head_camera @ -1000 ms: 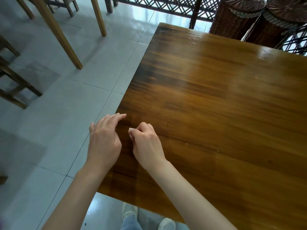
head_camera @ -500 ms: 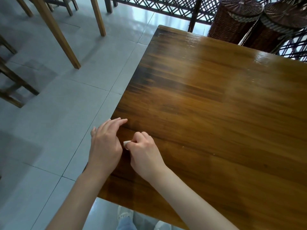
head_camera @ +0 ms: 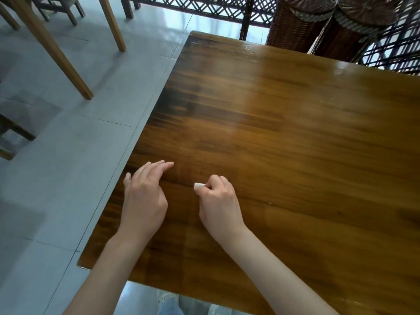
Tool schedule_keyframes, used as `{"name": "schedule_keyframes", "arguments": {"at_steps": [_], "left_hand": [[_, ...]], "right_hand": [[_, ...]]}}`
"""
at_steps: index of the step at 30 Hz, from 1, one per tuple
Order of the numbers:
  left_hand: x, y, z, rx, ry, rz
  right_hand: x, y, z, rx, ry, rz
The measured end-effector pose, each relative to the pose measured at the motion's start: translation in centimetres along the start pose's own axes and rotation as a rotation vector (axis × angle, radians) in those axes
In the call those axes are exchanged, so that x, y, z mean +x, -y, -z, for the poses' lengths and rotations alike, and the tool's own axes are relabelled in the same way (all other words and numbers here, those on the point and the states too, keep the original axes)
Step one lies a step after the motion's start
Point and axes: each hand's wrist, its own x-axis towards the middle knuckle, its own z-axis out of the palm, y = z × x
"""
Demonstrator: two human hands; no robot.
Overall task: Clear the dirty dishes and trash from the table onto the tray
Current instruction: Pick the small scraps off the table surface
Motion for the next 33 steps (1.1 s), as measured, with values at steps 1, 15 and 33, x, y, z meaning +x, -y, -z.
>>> {"name": "schedule_keyframes", "arguments": {"at_steps": [1,15,33], "left_hand": [[0.0,-0.3,-0.1,-0.002,0.003,-0.002],[1.0,-2.9,-0.9,-0.009,0.004,-0.035],[-0.2,-10.7,-6.4,-0.043,0.147,-0.297]], "right_hand": [[-0.1,-0.8,0.3,0.001,-0.013,-0.032],[3.7,-2.5,0.2,0.020,0.005,0.062],[-3.0,-9.0,4.3,-0.098,-0.154,-0.387]]}}
